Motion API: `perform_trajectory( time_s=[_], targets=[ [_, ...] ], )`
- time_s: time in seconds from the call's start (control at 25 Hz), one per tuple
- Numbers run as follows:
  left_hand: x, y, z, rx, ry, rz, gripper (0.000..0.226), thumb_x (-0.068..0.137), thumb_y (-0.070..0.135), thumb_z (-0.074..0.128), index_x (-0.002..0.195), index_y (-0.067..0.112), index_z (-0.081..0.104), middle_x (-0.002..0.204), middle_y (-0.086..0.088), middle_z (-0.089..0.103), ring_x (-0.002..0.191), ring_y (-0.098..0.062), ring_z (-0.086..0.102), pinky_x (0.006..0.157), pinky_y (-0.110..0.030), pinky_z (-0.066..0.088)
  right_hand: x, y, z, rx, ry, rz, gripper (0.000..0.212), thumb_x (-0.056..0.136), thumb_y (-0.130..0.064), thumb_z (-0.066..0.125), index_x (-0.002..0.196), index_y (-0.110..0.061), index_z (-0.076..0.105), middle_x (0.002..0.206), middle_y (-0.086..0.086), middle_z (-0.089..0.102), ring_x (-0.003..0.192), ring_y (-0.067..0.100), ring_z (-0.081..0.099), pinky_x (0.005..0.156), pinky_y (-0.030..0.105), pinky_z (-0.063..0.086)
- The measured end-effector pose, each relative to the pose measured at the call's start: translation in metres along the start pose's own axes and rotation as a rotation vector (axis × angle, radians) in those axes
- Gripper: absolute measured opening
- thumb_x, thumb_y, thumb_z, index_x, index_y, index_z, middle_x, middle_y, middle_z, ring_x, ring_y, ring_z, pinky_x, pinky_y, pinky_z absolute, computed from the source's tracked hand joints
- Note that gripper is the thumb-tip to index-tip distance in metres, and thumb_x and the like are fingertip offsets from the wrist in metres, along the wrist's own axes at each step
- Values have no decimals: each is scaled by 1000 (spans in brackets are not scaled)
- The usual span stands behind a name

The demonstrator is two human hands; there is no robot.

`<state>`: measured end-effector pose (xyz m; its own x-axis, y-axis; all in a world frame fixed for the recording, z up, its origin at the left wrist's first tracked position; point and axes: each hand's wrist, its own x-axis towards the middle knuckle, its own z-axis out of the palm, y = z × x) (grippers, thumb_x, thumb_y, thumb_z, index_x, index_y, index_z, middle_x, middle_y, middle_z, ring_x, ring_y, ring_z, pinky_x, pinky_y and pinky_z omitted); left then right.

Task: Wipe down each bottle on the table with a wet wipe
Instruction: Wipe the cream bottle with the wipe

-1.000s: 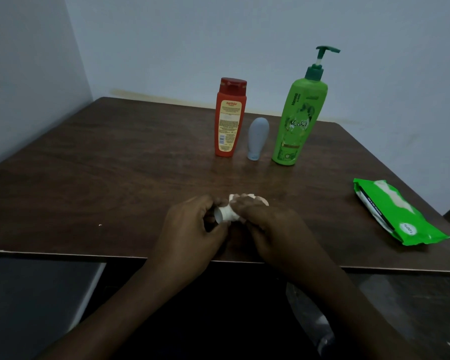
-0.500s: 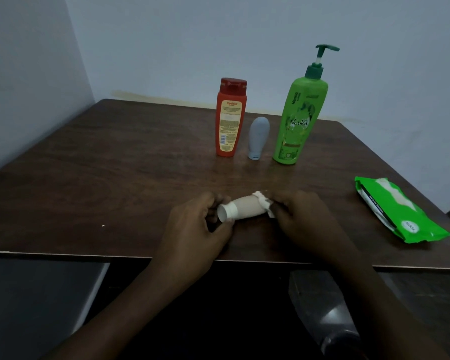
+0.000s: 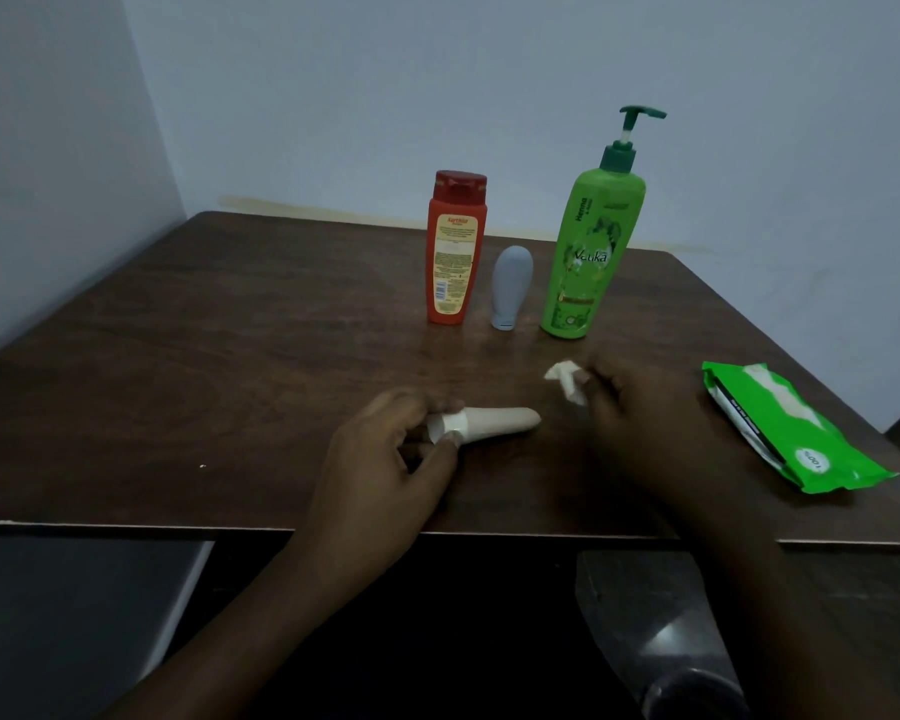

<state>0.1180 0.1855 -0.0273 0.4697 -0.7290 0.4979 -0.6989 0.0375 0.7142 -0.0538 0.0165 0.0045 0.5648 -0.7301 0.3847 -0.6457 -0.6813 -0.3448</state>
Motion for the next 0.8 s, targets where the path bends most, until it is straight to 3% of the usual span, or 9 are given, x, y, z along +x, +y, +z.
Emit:
perform_trajectory(
  time_s=[0.12, 0.24, 0.32, 0.4, 0.48, 0.56, 0.64, 0.72, 0.8],
  targets=[
    [2, -2, 0, -57, -2, -52, 29, 86, 19, 77, 114, 29, 76, 111, 20, 69, 104, 8, 63, 87, -5, 47, -13, -20, 24, 13, -103, -126, 13, 96, -26, 54, 95, -22, 67, 84, -3, 70, 79, 21, 66, 64, 30, 44],
    [4, -2, 1, -113, 3, -94, 28, 86, 18, 78, 112, 27, 78, 110, 17, 73, 103, 5, 66, 90, -13, 51, -27, -45, 31, 143, -79, -325, 32, 94, -17, 56, 124, -20, 65, 122, -1, 70, 109, 16, 66, 91, 32, 53],
    [4, -2, 0, -168, 4, -122, 25, 88, 17, 76, 111, 27, 78, 107, 17, 76, 102, 5, 68, 89, -18, 54, -32, -53, 31, 130, -110, -421, 40, 91, -14, 53, 130, -17, 62, 132, 2, 65, 121, 16, 60, 102, 33, 49],
    [6, -3, 0, -240, -3, -195, 22, 89, 17, 75, 108, 28, 79, 103, 18, 78, 97, 4, 71, 88, -21, 56, -24, -44, 30, 82, -113, -414, 42, 90, -15, 52, 131, -18, 61, 133, 1, 64, 123, 15, 58, 104, 29, 45],
    [8, -5, 0, -359, -6, -293, 22, 89, 15, 75, 108, 27, 79, 102, 16, 79, 90, -2, 75, 86, -25, 59, -13, -28, 25, 77, -90, -294, 29, 94, -19, 54, 120, -22, 66, 115, -1, 72, 105, 17, 66, 88, 24, 49],
    [9, -7, -1, -409, -31, -332, 26, 88, 15, 77, 111, 25, 78, 104, 14, 79, 89, -1, 75, 82, -19, 59, -8, -20, 23, 115, -35, -216, 20, 96, -22, 55, 111, -22, 69, 101, -2, 74, 89, 17, 68, 75, 28, 49],
    [8, -7, -3, -385, -70, -317, 34, 83, 15, 82, 115, 25, 77, 98, 14, 80, 91, 1, 74, 79, -14, 56, -14, -33, 30, 116, -20, -294, 31, 93, -17, 56, 122, -19, 67, 117, -1, 72, 106, 15, 66, 92, 29, 50],
    [8, -8, -4, -390, -89, -323, 34, 80, 11, 83, 110, 24, 78, 88, 7, 81, 85, -8, 77, 72, -22, 58, -22, -48, 39, 97, -41, -456, 41, 88, -10, 56, 128, -14, 64, 130, 3, 65, 122, 15, 59, 109, 33, 43],
    [8, -7, -2, -382, -76, -329, 26, 81, 10, 83, 103, 23, 79, 83, 3, 81, 81, -13, 77, 70, -27, 60, -15, -49, 38, 77, -85, -518, 43, 85, -10, 55, 127, -14, 64, 130, 3, 66, 121, 16, 59, 109, 34, 42]
  ],
)
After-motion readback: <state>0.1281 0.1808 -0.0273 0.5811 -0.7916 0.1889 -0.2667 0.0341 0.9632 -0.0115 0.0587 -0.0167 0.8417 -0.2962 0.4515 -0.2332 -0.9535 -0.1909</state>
